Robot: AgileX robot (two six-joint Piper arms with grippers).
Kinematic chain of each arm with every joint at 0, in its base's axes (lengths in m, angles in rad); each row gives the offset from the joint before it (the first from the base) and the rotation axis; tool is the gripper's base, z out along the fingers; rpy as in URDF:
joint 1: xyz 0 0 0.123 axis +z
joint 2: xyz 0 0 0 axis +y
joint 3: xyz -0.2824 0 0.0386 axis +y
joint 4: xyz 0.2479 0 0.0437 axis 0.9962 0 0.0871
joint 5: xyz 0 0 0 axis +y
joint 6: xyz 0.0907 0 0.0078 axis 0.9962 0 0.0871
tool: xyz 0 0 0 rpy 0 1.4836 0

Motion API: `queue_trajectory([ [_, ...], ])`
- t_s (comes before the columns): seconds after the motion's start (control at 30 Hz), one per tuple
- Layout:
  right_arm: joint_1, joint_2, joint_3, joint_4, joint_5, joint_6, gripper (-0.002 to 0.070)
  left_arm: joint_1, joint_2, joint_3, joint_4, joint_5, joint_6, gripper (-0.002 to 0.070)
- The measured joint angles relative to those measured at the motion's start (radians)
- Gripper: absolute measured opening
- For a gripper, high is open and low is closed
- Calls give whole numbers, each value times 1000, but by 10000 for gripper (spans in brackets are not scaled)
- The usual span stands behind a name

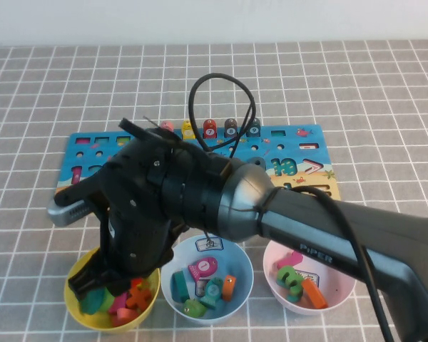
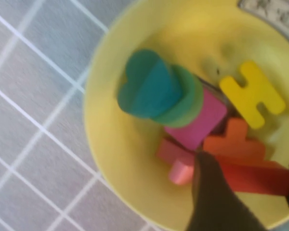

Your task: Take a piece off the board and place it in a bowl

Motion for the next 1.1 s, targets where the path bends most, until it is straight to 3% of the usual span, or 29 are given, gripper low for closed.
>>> queue_trajectory([
  [0.97, 0, 42, -15, 55, -12, 24, 279, 0, 0, 0, 0, 0, 0, -1],
  [1.1, 0, 42, -15, 55, -12, 24, 307, 0, 0, 0, 0, 0, 0, -1],
])
